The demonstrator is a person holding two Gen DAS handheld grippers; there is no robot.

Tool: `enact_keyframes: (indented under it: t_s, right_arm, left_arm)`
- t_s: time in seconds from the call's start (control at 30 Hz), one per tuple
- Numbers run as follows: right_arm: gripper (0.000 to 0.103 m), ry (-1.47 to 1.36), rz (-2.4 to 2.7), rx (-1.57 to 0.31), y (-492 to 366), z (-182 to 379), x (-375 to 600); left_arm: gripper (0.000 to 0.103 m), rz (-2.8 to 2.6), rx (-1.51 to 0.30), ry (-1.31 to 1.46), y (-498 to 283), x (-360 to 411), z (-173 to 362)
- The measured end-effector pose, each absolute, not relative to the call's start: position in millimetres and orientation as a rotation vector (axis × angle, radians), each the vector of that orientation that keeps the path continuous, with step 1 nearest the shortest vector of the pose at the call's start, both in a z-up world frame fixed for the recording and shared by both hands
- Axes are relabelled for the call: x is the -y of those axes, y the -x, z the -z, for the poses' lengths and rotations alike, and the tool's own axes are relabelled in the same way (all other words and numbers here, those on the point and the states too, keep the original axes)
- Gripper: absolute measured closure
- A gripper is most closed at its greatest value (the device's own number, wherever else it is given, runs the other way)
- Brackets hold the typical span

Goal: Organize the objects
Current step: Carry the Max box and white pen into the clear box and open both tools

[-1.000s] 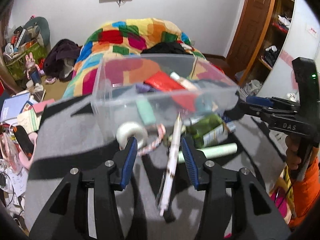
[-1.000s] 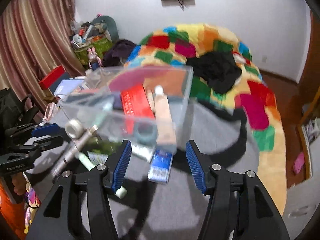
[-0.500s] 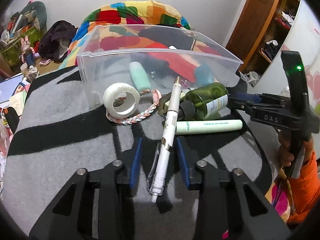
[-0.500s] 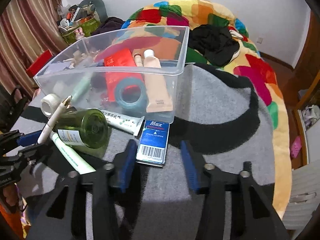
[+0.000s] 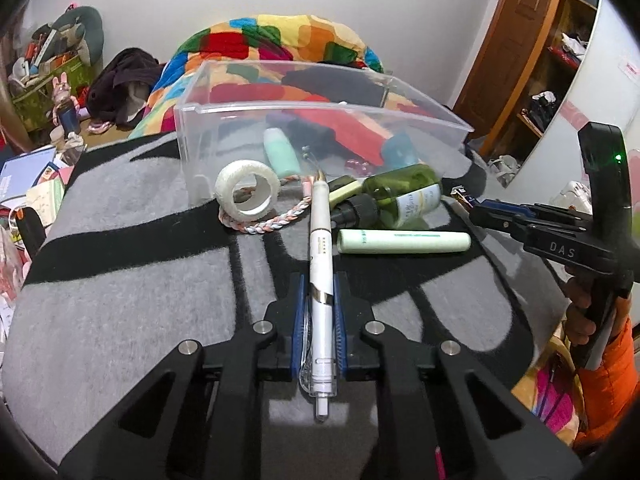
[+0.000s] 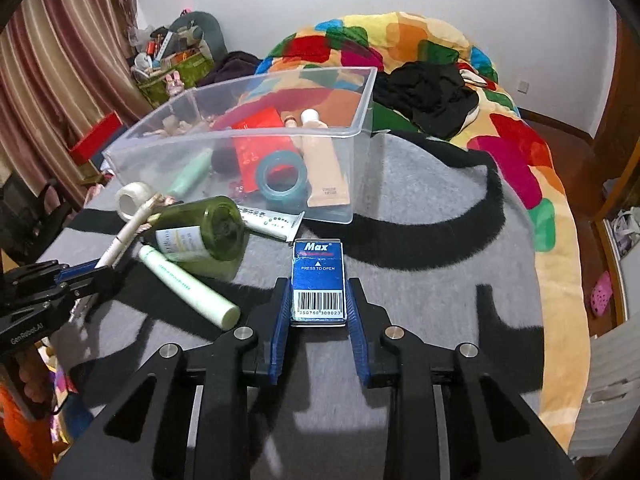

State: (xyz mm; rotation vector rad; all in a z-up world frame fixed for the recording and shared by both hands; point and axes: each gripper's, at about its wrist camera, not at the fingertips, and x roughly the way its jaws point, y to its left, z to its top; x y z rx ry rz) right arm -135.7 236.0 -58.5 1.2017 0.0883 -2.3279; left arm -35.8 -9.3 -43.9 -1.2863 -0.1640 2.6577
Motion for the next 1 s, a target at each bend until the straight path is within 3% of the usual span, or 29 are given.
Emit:
enact_keyframes:
  t_s: [0.63,1.0]
  right_arm:
    - [0.078,-0.936,2.357,-0.003,118,-12,-225]
    - [0.078,-0.892,2.382,0.0,150,-33,-205]
  left_arm:
    - [0.091,-2.76,0.169,0.999,27,11,-35]
    - [0.091,-2.817,0.226,0.977,59,32,-46]
